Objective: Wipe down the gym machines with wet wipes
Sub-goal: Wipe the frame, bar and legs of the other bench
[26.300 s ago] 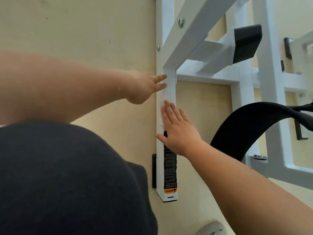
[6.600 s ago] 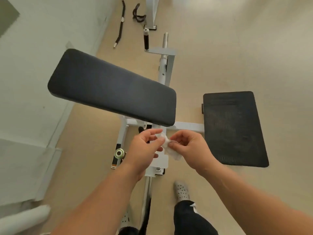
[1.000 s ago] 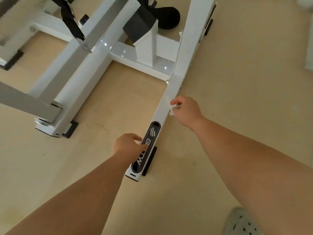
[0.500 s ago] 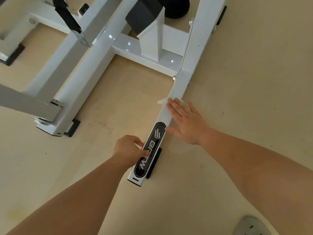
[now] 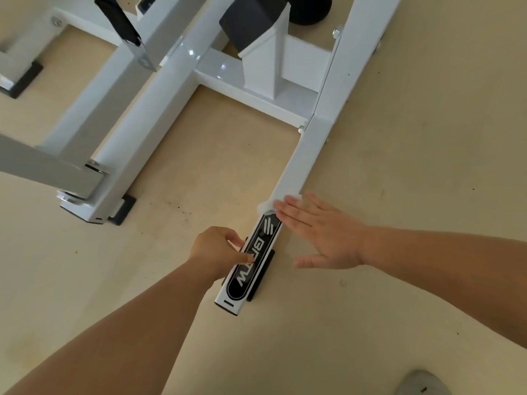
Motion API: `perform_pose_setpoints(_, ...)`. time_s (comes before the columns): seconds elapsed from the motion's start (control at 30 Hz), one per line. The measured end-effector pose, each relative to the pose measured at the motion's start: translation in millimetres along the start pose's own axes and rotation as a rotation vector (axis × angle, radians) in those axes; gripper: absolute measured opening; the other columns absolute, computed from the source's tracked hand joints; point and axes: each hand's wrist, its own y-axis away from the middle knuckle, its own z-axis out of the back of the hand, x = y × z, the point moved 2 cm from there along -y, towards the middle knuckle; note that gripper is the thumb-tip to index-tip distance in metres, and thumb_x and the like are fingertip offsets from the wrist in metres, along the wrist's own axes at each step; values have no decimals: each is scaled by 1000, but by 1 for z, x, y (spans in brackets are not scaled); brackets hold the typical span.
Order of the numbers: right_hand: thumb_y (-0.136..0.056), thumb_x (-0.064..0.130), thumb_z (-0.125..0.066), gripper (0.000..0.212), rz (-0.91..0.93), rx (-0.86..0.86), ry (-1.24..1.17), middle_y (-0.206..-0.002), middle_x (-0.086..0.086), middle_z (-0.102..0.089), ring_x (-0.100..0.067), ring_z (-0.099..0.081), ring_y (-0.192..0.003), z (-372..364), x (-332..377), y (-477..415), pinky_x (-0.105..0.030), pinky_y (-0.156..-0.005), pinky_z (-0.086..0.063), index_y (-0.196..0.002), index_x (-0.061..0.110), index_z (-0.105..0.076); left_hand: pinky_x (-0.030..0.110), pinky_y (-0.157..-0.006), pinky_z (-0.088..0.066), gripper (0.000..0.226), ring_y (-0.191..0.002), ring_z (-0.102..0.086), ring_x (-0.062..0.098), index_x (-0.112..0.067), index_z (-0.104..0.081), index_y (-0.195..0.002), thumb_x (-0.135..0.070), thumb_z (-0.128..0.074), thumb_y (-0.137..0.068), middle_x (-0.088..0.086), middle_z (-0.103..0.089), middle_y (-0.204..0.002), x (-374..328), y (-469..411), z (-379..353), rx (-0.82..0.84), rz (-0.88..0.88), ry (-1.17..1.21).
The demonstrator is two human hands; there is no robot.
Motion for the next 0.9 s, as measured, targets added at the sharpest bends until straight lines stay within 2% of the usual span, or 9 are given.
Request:
perform_pose_setpoints(0.1,-88,83,8,95,-7,-12,21,-166,5,30,-12,28,-153,1,-23,-12,-44,-123,20,-160,21,18,24,-55,-45,31,-67,-68,19,-21,-72,-85,-26,-95,-66,3,-73,-81,3,-1,0,8,9,1)
perform_pose_setpoints(0.23,-78,87,13,110,-445,-105,-70,-168,3,22,-17,14,-157,41,-96,-46,-52,-124,9,-164,19,5,24,-55,-47,31,-76,-72,22,-24,-72,-88,-28,-94,-67,0,-72,-86,7,1,-3,-11,14,-5)
perform_pose_setpoints(0.33,-79,85,1,109,-567,-108,-211,-170,0,19,-17,17,-157,52,-109,-54,-51,-127,7,-164,16,4,21,-52,-43,30,-72,-69,17,-23,-71,-91,-27,-93,-70,-2,-70,-87,6,2,-4,-34,14,3)
perform_pose_setpoints(0.47,-77,91,10,117,-363,-68,-127,-168,-5,24,-22,21,-156,25,-62,-36,-50,-127,3,-162,12,10,20,-54,-39,28,-71,-63,9,-24,-71,-92,-28,-91,-72,-3,-69,-88,4,4,-5,-39,7,9)
perform_pose_setpoints(0.57,-86,86,6,103,-21,-2,-36,-167,-1,28,-18,28,-154,0,-11,-10,-45,-125,15,-161,16,15,20,-52,-39,28,-69,-63,10,-25,-71,-91,-27,-92,-72,-3,-69,-88,4,4,-5,-42,1,25)
perform_pose_setpoints(0.63,-87,84,8,98,65,21,0,-167,4,28,-14,28,-153,-5,-13,-8,-42,-123,21,-160,20,18,21,-54,-41,29,-70,-63,11,-25,-72,-91,-27,-92,-71,-3,-68,-87,5,3,-6,-43,1,35)
perform_pose_setpoints(0.7,-83,85,13,100,-47,-26,-4,-165,6,29,-14,24,-155,7,-37,-22,-45,-124,18,-161,22,17,23,-56,-42,29,-71,-63,11,-24,-72,-92,-26,-93,-70,-2,-68,-87,7,3,-6,-46,2,45)
perform_pose_setpoints(0.8,-86,82,2,99,-457,-107,-156,-167,7,26,-15,18,-156,33,-78,-41,-52,-126,9,-163,21,9,23,-55,-42,29,-69,-64,12,-23,-72,-92,-27,-92,-71,-1,-69,-88,8,2,-7,-44,0,52)
perform_pose_setpoints(0.9,-87,81,-5,101,-543,-125,-236,-170,3,21,-18,19,-156,35,-65,-51,-50,-127,7,-163,17,6,23,-55,-43,30,-68,-64,12,-23,-73,-94,-26,-92,-72,-2,-68,-87,9,1,-8,-46,-5,62)
